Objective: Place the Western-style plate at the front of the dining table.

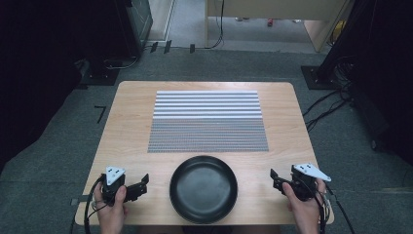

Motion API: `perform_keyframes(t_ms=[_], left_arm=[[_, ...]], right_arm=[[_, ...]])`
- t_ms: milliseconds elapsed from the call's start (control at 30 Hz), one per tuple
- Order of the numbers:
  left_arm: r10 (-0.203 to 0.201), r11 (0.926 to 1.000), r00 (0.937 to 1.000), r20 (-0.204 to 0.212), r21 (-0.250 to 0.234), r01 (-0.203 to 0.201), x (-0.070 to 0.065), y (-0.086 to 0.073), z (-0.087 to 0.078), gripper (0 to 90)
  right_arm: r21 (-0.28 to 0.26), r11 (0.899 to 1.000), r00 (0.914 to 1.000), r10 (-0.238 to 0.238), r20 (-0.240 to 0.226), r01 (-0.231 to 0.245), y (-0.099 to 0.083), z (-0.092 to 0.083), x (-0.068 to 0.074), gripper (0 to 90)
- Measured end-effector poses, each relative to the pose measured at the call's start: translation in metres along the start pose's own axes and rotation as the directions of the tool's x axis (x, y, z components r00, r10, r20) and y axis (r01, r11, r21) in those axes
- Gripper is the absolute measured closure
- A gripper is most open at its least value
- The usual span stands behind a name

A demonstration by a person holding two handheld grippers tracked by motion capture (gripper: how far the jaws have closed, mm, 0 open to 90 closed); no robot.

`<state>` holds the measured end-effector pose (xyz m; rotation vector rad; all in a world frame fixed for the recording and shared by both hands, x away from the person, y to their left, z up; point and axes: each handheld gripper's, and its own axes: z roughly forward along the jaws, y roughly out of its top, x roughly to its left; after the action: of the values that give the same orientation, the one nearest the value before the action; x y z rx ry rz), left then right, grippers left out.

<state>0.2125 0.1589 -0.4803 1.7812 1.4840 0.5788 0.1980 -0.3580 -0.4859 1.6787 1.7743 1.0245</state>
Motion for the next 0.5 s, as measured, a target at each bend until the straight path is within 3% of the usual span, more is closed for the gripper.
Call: perform_keyframes(t_ms=[500], left_arm=[[0.022, 0.9998, 0.9987, 0.046, -0.001, -0.022, -0.018, 0.002, -0.001, 8.5]], right_arm=[[-0.008, 1.0, 0.9991, -0.005, -0.042, 0.004, 0.002, 0.001, 0.02, 17.6]])
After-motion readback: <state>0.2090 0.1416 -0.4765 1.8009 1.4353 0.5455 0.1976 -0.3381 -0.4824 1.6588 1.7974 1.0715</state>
